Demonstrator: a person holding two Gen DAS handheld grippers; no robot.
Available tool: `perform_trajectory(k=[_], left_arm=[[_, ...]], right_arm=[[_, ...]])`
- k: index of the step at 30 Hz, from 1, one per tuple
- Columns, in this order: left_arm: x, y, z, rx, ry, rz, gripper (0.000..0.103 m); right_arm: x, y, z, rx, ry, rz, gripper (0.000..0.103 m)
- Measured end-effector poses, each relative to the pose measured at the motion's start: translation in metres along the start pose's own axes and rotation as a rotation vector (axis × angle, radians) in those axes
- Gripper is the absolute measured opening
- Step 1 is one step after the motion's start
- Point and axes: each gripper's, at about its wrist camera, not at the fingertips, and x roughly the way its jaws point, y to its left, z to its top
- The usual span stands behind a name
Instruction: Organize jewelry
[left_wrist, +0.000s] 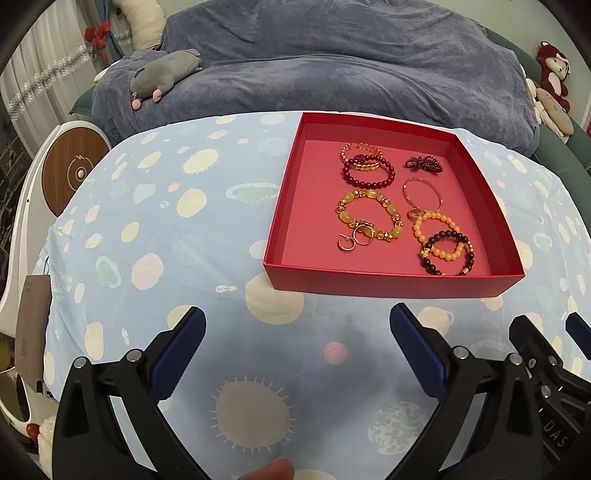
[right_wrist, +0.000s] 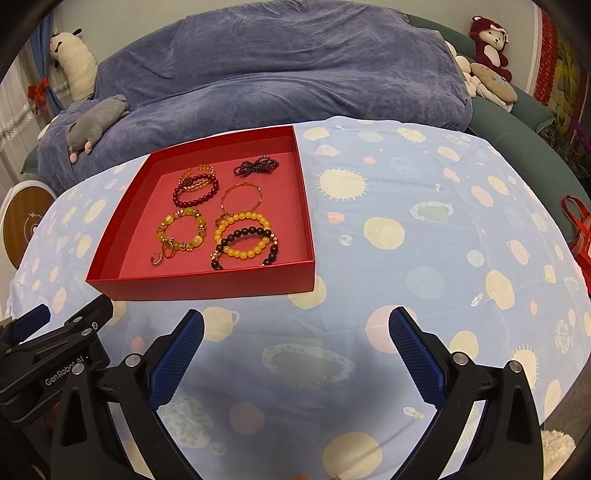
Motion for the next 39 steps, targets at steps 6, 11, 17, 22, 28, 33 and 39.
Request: perform_trajectory(k=[6, 11, 17, 22, 28, 33, 39], left_arm=[[0.0007, 0.0013, 0.0007, -0.008, 0.002, 0.000, 0.095], [0.0024, 0.0021, 0.0016, -0.011, 0.004, 0.003, 0.096], [0.0027, 0.0019, 0.0019, -0.011, 0.003, 0.004, 0.096], [0.0026, 0.0018, 0.0030, -0.010, 0.002, 0.001, 0.095], [0.0031, 0.0014, 0.0044, -0.010, -0.002, -0.002, 0.096], [0.0036, 0.0007, 0.0044, -0.013, -0.008, 0.002, 0.096], [0.0044, 0.0010, 0.0041, -0.015, -0.003, 0.004, 0.096]], right_arm=[[0.0016, 0.0024, -0.0006, -0.004, 0.006, -0.001, 0.097], [0.0018, 0.0031, -0.0012, -0.004, 0.009, 0.000, 0.097], [0.0026, 0.0038, -0.0014, -0.006, 0.013, 0.001, 0.097], [0.0029, 0.0050, -0.0021, -0.009, 0.015, 0.000, 0.097], [0.0022, 0.0065, -0.0023, -0.018, 0.013, 0.001, 0.097], [0.0022, 0.0070, -0.0022, -0.019, 0.014, 0.001, 0.097], [0.0022, 0.0078, -0.0018, -0.019, 0.015, 0.003, 0.097]])
